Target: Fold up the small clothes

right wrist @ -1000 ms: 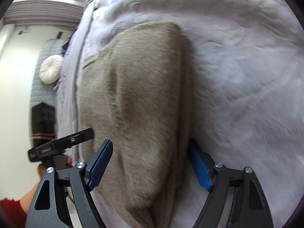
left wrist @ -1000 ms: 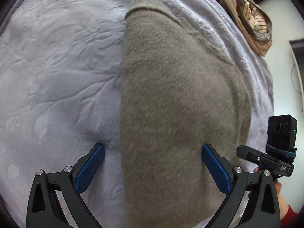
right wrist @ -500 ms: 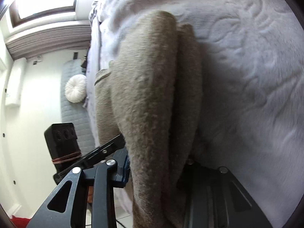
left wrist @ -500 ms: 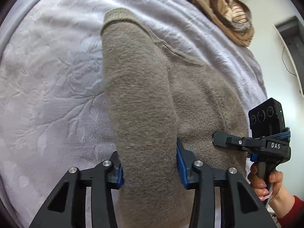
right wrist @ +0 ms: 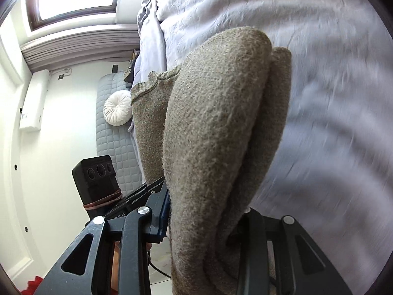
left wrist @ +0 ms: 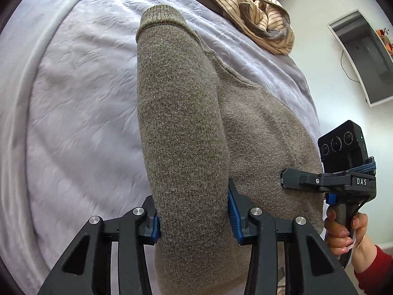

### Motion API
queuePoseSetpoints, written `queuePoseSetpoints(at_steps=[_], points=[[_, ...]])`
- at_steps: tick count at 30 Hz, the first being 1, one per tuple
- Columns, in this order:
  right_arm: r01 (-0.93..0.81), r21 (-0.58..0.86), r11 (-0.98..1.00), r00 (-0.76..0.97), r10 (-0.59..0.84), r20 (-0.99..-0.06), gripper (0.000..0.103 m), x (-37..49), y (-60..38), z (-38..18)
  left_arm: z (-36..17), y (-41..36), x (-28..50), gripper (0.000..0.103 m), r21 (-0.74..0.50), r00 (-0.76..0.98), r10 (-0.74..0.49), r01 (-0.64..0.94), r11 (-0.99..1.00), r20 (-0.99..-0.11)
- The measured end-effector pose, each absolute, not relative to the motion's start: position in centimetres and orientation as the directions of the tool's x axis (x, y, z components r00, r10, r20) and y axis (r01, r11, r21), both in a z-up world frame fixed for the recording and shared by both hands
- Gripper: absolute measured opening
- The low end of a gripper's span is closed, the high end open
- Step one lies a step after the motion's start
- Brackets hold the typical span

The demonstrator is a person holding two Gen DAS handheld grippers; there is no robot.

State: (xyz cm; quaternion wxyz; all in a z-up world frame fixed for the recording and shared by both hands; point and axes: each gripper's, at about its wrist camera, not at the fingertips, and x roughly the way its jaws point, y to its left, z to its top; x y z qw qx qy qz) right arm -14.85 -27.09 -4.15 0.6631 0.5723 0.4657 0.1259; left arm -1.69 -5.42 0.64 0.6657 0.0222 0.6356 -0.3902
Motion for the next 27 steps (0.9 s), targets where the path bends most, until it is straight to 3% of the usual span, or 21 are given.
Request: queuePoseSetpoints(at_steps=[13, 18, 22, 24, 27], points=[[0.381, 0.857, 0.346, 0.458, 0.735, -0.500, 0.036, -17.0, -15.9, -6.7, -3.5, 5.9, -6.8, 0.044, -0.417, -0.124, -0.411, 0.480, 0.771, -0.903], [0.413, 0.773, 0.482, 0.388, 0.674, -0.628, 0.037, -15.7, -14.3, -9.2, -6.2, 7.3, -7.3, 0.045, -0.330, -0.057, -0.345, 0.467, 0.820, -0.937], [0.460, 0.700, 0.546, 0.360, 0.606, -0.709, 0.047, -14.5, -14.9, -9.4, -6.3, 8.8, -6.8, 0.048, -0.324, -0.019, -0.354, 0.448, 0.833, -0.935], [0.473, 0.647, 0.598, 0.351, 0.546, -0.761, 0.053, -15.3, -15.7, -8.7, -6.0, 9.3, -6.7, 0.048, -0.311, -0.002, -0.347, 0.448, 0.838, -0.938], [0.518, 0.525, 0.675, 0.322, 0.414, -0.851, 0.053, -17.4, -17.5, -7.3, -5.3, 10.2, -6.7, 0.048, -0.271, 0.036, -0.320, 0.448, 0.852, -0.947]])
